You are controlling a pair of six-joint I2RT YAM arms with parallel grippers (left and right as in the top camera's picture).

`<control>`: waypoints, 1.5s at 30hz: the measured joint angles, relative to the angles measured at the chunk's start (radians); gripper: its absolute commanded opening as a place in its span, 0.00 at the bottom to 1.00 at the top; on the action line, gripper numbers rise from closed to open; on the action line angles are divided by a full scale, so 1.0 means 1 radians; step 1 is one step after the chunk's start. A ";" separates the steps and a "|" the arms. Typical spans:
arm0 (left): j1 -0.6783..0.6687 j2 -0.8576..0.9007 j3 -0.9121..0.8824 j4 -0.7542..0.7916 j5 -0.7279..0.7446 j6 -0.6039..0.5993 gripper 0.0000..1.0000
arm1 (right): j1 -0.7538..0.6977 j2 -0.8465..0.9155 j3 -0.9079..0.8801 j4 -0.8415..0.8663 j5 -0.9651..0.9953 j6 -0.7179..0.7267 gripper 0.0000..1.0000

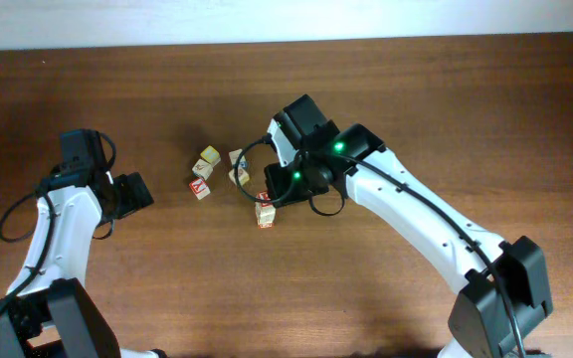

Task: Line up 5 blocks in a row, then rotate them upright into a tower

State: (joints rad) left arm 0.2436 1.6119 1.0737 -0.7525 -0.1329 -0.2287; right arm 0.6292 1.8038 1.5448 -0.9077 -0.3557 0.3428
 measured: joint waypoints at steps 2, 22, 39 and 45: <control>0.000 0.000 0.000 0.000 0.000 0.000 0.99 | 0.015 0.000 0.000 0.008 0.000 -0.011 0.04; 0.000 0.000 0.000 0.000 0.000 0.000 0.99 | 0.023 0.008 0.000 0.051 0.014 -0.032 0.04; 0.000 0.000 0.000 0.000 0.000 0.000 0.99 | 0.023 0.019 0.030 0.001 0.014 -0.032 0.04; 0.000 0.000 0.000 0.000 0.000 0.000 0.99 | 0.023 0.019 0.030 0.001 0.014 -0.032 0.04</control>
State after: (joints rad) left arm 0.2436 1.6115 1.0737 -0.7525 -0.1329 -0.2287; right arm 0.6525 1.8229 1.5749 -0.9066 -0.3412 0.3107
